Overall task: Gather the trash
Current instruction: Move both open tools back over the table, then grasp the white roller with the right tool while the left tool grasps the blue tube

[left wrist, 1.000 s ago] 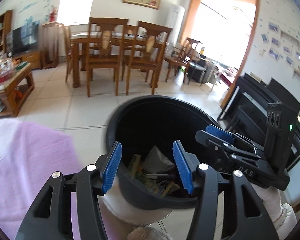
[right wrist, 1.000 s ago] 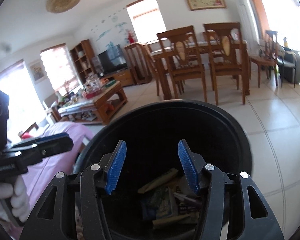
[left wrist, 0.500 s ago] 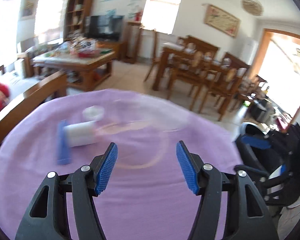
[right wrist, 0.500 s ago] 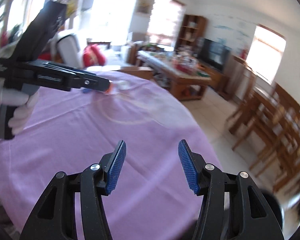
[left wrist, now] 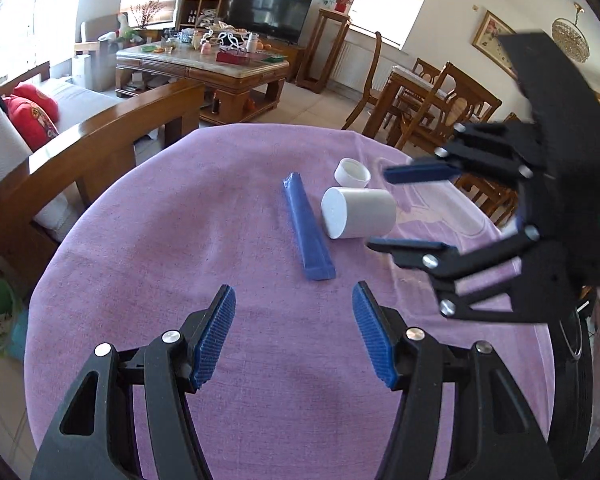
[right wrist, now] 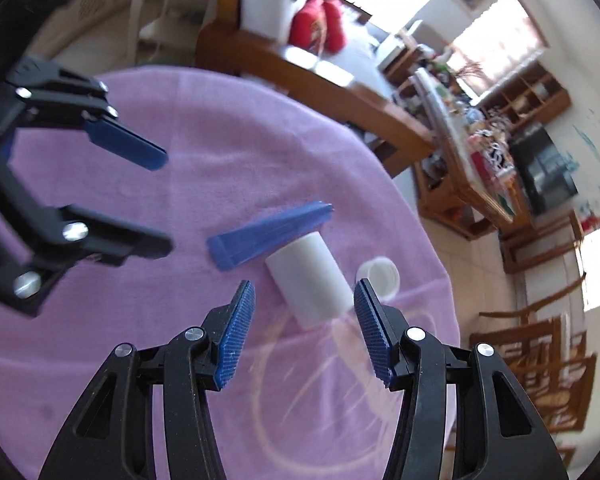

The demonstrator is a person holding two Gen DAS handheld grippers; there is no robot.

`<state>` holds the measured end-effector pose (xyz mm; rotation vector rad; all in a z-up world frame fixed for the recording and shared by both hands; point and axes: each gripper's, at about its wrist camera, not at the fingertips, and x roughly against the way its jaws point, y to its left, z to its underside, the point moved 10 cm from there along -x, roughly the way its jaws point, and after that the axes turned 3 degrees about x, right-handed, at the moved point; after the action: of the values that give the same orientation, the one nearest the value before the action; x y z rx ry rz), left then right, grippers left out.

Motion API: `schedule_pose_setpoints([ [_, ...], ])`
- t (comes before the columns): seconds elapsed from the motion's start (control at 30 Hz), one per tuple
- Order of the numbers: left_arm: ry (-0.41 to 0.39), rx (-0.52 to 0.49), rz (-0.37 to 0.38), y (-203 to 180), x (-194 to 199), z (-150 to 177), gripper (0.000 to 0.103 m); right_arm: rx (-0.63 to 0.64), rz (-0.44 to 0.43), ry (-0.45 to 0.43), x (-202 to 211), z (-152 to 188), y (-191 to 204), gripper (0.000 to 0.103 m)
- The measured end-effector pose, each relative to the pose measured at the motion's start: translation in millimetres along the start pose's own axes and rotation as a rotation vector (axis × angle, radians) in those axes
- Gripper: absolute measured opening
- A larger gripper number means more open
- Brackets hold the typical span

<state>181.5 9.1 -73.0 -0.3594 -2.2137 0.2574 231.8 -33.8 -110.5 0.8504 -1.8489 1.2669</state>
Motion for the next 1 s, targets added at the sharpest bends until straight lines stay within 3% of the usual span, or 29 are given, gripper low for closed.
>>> schedule_pose_setpoints([
  [0.17, 0.02, 0.013, 0.039, 5.9, -1.5, 6.2, 0.06, 0.112, -0.008, 0.08, -21.9, -10.4, 7.4, 0.051],
  [0.23, 0.019, 0.007, 0.042, 5.9, -1.2, 5.8, 0.06, 0.136, 0.011, 0.109, -31.3, -10.3, 9.1, 0.045],
  [0.33, 0.033, 0.006, 0.051, 4.2, -3.8, 8.9, 0.06, 0.101, 0.001, 0.105, -33.6, -10.0, 7.0, 0.042],
  [0.43, 0.037, 0.011, 0.054, 4.9, -4.0, 9.4, 0.06, -0.043, -0.062, 0.01, -19.4, -8.0, -1.0, 0.041],
  [0.63, 0.051, -0.026, 0.027, 0.7, -9.8, 9.4, 0.06, -0.491, -0.217, -0.264, 31.0, 25.0, -36.7, 0.04],
  [0.9, 0.097, -0.091, 0.002, -17.3, -37.0, -7.1, 0.06, -0.791, -0.233, -0.433, 68.0, 83.4, -53.6, 0.04],
  [1.0, 0.119, -0.128, -0.011, -25.6, -47.7, -14.9, 0.06, -0.824, -0.219, -0.416, 72.2, 97.6, -47.8, 0.04],
])
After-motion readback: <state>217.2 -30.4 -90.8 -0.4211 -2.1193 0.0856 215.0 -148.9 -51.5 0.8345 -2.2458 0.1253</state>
